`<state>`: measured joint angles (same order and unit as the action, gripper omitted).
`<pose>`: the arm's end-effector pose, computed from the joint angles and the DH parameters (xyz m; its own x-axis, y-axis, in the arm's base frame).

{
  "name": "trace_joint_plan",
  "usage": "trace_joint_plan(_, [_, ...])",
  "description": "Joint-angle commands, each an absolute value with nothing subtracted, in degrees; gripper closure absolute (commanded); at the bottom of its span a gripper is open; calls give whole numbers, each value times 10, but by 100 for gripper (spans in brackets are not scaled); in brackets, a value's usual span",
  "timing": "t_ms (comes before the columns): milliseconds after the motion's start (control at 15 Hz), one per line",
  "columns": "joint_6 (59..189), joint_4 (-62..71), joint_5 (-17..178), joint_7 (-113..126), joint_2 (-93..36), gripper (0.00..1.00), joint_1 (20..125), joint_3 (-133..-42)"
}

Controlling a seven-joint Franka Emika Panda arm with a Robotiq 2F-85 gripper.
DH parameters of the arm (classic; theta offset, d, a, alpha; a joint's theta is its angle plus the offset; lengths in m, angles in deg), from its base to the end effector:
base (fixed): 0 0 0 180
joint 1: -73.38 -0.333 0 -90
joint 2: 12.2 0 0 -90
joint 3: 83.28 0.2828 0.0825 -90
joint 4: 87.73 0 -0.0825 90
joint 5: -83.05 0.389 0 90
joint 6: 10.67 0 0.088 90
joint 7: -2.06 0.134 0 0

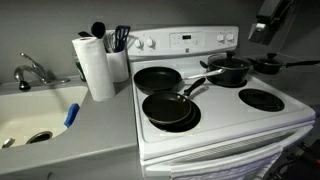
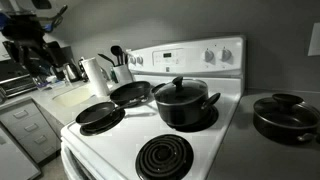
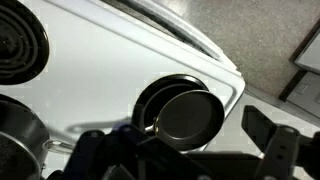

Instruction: Press the button on the stove then put the lid on the stove then press the button on the stove

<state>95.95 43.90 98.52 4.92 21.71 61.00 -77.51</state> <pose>0.3860 0.1595 0.5253 0.9745 0.1788 0.1355 0.2053 -0.9544 -0.2168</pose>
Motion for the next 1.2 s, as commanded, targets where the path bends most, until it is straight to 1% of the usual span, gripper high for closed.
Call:
trace_joint_plan(0, [957, 437, 990, 45, 217, 0, 620, -768])
trace_joint_plan(600, [963, 446, 958, 6, 222, 0, 622, -771])
trace_joint_plan(933, [973, 451, 883, -55, 208, 0, 632, -781])
trace_joint_plan(1133, [1004, 456, 846, -86, 198, 0, 639, -793])
